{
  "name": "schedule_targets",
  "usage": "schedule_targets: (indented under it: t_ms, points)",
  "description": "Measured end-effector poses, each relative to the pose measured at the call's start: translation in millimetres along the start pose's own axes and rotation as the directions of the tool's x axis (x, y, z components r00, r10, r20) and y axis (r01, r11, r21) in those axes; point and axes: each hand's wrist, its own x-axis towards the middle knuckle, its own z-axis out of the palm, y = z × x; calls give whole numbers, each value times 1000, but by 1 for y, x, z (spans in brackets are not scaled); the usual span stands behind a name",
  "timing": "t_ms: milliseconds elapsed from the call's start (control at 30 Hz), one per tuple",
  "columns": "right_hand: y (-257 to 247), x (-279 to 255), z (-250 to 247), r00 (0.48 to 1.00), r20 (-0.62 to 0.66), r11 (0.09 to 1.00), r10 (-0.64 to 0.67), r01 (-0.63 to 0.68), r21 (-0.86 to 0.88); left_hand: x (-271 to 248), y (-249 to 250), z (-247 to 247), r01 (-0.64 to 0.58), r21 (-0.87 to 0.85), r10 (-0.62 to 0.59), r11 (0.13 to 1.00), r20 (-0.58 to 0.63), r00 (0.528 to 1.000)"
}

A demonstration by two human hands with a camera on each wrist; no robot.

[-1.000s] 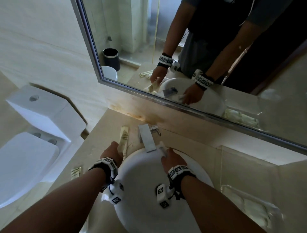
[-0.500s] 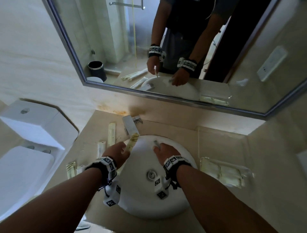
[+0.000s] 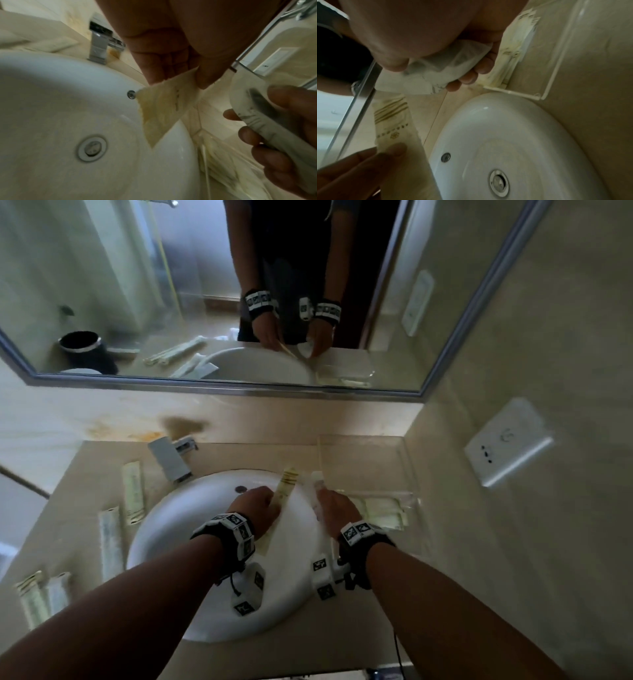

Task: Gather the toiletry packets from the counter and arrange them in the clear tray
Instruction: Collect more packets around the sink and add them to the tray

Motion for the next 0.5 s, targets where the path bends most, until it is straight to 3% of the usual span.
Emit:
schedule_targets:
  t_ms: [267, 500]
  points:
    - [60, -7, -52, 977, -79, 978, 200, -195, 68, 29, 57, 32, -74, 23, 72, 997, 44, 996]
    - [98, -13, -72, 952, -161, 957, 262, -278, -82, 46, 95, 64, -120, 17, 117, 993, 135, 984]
